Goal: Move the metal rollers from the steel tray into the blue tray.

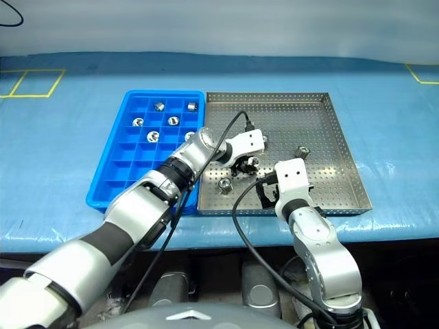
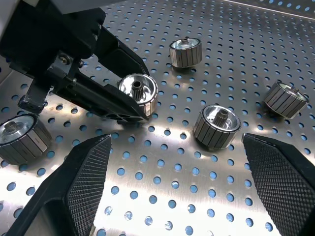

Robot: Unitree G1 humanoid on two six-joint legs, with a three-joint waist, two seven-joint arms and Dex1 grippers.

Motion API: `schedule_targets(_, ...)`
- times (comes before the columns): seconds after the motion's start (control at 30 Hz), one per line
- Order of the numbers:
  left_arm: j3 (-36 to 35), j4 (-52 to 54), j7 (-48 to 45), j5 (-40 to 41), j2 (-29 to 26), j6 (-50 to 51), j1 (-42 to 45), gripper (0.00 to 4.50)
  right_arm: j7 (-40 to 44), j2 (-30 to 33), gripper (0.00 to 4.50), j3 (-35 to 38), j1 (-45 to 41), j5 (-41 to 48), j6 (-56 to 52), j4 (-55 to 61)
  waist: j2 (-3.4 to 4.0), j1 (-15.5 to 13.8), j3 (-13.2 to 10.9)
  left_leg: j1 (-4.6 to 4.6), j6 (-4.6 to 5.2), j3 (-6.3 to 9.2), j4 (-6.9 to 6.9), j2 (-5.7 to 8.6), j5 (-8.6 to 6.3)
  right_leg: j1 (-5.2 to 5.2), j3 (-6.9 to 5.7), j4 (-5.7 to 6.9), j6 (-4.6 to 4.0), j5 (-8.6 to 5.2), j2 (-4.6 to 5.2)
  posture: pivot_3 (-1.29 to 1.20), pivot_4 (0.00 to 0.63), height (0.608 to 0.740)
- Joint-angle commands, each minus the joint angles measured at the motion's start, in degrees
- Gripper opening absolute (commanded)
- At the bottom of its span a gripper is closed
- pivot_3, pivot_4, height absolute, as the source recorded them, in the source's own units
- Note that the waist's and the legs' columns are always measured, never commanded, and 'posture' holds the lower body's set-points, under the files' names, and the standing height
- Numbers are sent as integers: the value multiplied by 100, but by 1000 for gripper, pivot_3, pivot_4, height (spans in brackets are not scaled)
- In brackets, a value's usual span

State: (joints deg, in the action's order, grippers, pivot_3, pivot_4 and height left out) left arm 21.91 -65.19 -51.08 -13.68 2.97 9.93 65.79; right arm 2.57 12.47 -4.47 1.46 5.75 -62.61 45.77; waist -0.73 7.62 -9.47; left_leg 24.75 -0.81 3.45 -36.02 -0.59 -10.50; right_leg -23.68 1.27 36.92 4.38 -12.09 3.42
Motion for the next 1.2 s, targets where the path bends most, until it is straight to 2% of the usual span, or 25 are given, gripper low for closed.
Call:
schedule_targets(0.03,-424,505,45,319,-121,79,156,1707,17,5,4500,62,-77,-10,46,212,0,-4,0,0,0,0,0,0,0,0,0,0,1,1,0,-185,150,740)
schedule_targets(0.23,-1207,2338,517,830,-748,652,-311,1707,96,12,4500,-96,-240,31,46,98,4,-15,1,-5,0,0,3,-3,0,0,2,3,5,3,-1,-147,150,740)
schedule_targets(0.37,-1701,4250,1304,820,-1305,1310,-1329,1707,229,45,4500,-300,-399,50,156,-28,13,-49,6,-15,0,0,11,-5,0,3,5,5,3,3,-3,-86,150,740)
schedule_targets(0.47,-1984,5275,1939,684,-1582,1709,-2054,1707,344,89,4500,-441,-535,51,284,-159,12,-124,5,-15,-1,3,10,-6,1,3,5,10,2,3,-5,-38,150,740)
schedule_targets(0.67,-2576,6874,3065,602,-1734,2401,-3479,1707,827,441,4500,-944,-867,-35,1092,-541,7,-482,3,-19,-3,5,0,-2,2,14,2,8,6,6,-3,51,150,740)
schedule_targets(0.9,-2878,7662,3908,606,-1486,2703,-4646,1707,1307,618,4500,-1409,-1115,-61,1662,-990,-3,-765,3,-18,-5,11,-5,2,4,24,-7,-1,4,7,1,106,150,740)
schedule_targets(1.2,-2894,7185,4199,803,-1489,2308,-4629,1707,1387,558,4500,-1498,-1110,-140,1764,-1087,-5,-858,3,-20,-9,9,-7,0,9,24,-10,0,-26,-2,0,105,150,740)
